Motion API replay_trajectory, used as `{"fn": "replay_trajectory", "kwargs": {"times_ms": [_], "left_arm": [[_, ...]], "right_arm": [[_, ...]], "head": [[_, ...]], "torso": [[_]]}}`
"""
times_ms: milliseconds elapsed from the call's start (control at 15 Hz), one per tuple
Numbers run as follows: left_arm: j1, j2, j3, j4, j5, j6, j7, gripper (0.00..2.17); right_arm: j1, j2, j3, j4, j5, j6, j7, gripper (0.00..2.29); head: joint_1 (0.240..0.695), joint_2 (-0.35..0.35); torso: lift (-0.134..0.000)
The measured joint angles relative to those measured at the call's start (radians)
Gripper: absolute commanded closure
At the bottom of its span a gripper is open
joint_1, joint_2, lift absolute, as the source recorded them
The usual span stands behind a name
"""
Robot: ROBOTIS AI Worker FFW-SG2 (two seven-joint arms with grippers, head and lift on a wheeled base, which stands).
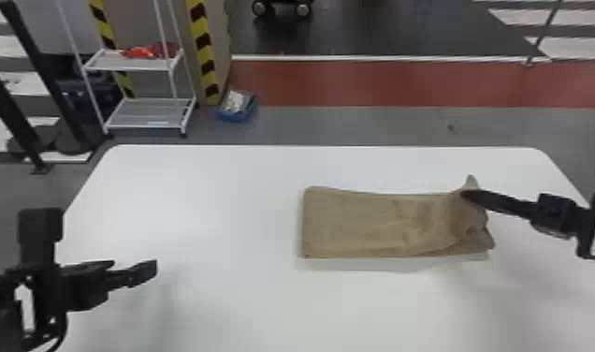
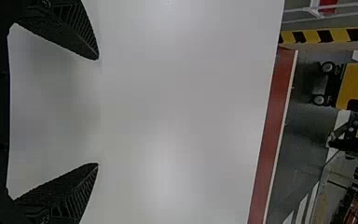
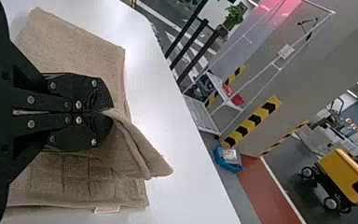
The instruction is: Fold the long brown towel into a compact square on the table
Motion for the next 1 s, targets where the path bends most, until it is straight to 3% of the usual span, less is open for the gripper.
{"fn": "replay_trajectory", "kwargs": {"times_ms": [200, 467, 533, 733, 1000], "left_arm": [[-0.002, 0.000, -0.002, 0.015, -0.005, -0.016, 0.001, 0.07], [-0.010, 0.000, -0.016, 0.037, -0.011, -0.027, 0.002, 0.07], [-0.011, 0.000, -0.015, 0.040, -0.011, -0.029, 0.002, 0.07], [-0.012, 0.001, -0.010, 0.052, -0.011, -0.038, -0.001, 0.07], [-0.015, 0.001, -0.017, 0.057, -0.011, -0.039, -0.001, 0.07]], "right_arm": [[-0.019, -0.017, 0.009, 0.009, -0.007, 0.003, 0.036, 1.65], [-0.037, -0.044, 0.069, -0.009, 0.012, -0.001, 0.166, 1.65], [-0.051, -0.052, 0.099, -0.012, 0.048, -0.003, 0.194, 1.65], [-0.073, -0.059, 0.176, -0.002, 0.264, -0.024, 0.246, 1.65], [-0.092, -0.031, 0.156, 0.048, 0.468, -0.070, 0.307, 1.65]], "head": [[0.695, 0.017], [0.695, 0.032], [0.695, 0.037], [0.695, 0.039], [0.695, 0.005]], "torso": [[-0.123], [-0.123], [-0.123], [-0.123], [-0.123]]}}
